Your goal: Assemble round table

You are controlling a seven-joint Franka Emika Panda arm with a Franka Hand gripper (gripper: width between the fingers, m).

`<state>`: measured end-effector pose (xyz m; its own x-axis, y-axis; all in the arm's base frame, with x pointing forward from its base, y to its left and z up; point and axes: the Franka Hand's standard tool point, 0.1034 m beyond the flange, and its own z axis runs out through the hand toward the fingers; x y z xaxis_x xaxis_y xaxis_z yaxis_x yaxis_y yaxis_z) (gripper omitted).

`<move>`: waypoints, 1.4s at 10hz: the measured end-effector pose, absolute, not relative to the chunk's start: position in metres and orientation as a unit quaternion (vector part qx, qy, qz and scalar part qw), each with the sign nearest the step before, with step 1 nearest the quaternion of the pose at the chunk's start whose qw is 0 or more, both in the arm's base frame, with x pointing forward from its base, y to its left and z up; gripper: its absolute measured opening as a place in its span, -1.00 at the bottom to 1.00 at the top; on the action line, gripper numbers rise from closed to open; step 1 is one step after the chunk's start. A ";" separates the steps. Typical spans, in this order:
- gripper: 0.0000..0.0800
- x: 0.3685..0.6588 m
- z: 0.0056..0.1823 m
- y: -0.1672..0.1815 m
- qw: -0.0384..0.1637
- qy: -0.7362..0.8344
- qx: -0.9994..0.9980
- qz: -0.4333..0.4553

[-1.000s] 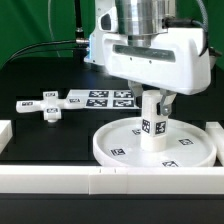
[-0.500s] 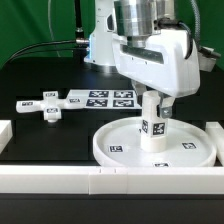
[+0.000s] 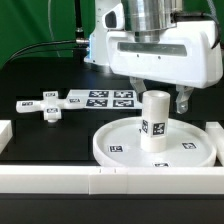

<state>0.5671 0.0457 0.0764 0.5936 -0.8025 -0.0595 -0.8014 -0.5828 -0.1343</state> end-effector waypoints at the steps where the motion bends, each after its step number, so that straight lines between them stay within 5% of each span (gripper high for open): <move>1: 0.62 0.567 0.076 0.046 0.073 0.451 -0.890 -0.004; 12: 0.62 0.558 0.084 0.051 0.074 0.377 -0.923 -0.007; 14: 0.62 0.556 0.080 0.048 0.060 0.242 -0.968 -0.030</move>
Offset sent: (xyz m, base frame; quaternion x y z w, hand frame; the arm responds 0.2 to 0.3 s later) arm 0.0000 0.0000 0.0000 0.0000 0.0000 0.0000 1.0000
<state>0.5557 0.0478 0.0803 0.8810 -0.4722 0.0288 -0.4650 -0.8755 -0.1314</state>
